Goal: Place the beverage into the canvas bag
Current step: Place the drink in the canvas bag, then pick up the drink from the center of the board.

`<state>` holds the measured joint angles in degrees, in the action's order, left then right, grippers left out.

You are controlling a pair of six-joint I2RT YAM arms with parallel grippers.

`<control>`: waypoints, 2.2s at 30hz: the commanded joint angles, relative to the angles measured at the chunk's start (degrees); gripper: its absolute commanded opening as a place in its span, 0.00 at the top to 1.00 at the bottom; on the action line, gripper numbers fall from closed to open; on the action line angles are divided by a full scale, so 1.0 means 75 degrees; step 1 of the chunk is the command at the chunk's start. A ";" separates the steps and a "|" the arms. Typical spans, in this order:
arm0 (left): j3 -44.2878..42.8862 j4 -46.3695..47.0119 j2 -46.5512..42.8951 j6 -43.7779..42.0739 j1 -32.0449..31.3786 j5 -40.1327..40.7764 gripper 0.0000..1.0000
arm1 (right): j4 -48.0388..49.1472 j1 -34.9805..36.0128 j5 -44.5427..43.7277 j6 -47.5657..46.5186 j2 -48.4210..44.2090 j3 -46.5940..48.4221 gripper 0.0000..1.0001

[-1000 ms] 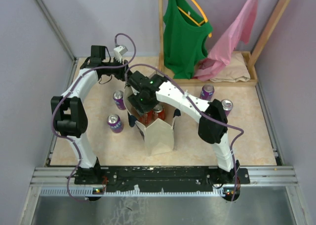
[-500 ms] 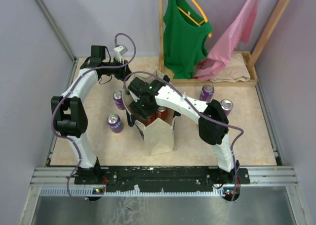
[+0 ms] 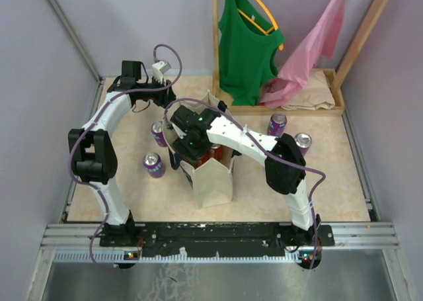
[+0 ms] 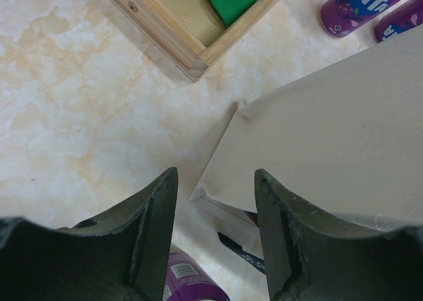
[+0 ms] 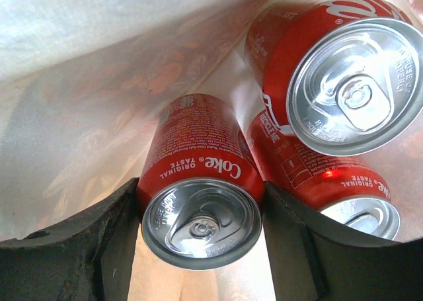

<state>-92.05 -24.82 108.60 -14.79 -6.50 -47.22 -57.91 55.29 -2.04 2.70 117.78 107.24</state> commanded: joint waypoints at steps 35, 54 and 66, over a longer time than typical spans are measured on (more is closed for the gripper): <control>-0.0268 0.0023 0.0190 0.0042 0.0006 -0.0137 0.44 | 0.0687 0.0070 -0.1246 -0.0249 -0.0827 0.1177 0.01; -0.0063 -0.3414 -0.0759 -0.3109 0.0054 0.1310 0.30 | 0.2495 -0.0989 -0.2531 0.0277 -0.1952 0.1752 0.01; 0.0513 -0.3402 -0.0675 -0.3309 0.0055 0.2659 0.17 | 0.2426 -0.1394 -0.2797 0.0736 -0.2391 0.1665 0.01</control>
<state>-90.13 -49.78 104.09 -37.91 -6.26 -31.11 -41.39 46.35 -21.26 6.35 104.14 118.61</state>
